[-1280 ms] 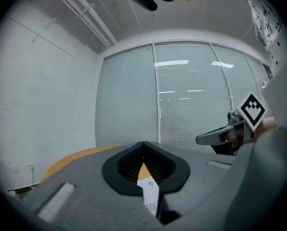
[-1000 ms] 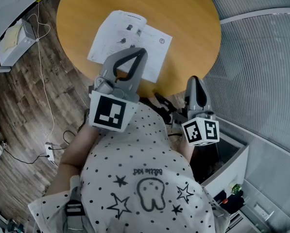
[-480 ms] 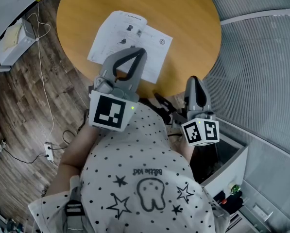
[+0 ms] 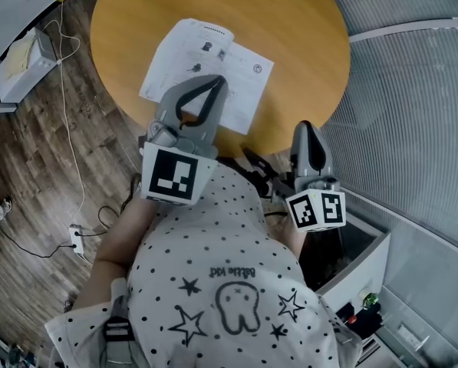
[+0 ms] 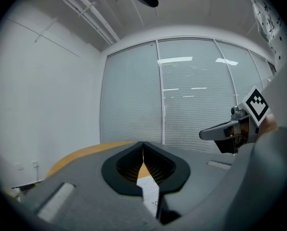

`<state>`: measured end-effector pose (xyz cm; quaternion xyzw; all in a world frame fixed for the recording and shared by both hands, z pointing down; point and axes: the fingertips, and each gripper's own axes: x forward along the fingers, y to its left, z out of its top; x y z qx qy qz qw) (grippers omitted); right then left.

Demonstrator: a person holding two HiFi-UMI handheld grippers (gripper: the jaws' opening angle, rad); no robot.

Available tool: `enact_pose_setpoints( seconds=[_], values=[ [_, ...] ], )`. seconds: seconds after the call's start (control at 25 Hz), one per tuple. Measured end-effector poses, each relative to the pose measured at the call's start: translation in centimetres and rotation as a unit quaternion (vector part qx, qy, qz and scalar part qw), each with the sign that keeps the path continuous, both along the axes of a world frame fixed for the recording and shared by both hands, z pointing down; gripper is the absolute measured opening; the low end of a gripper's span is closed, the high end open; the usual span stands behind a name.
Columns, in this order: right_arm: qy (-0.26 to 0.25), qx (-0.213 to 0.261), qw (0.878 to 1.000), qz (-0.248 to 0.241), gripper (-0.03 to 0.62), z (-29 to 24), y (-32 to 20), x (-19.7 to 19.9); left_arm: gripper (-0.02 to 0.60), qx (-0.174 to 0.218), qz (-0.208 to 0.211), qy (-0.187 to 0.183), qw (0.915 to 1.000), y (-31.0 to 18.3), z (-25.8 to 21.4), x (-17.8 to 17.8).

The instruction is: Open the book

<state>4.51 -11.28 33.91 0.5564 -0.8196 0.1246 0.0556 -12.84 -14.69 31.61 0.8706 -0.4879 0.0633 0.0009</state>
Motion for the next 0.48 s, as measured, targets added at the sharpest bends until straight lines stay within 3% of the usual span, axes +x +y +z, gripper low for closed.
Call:
enact_pose_setpoints(
  seconds=[0.48],
  values=[
    [0.002,-0.003,1.000,-0.006,0.005,-0.02,-0.24,-0.25,0.011,-0.011,-0.003,0.013,0.9999,-0.20,0.23,-0.18]
  ],
)
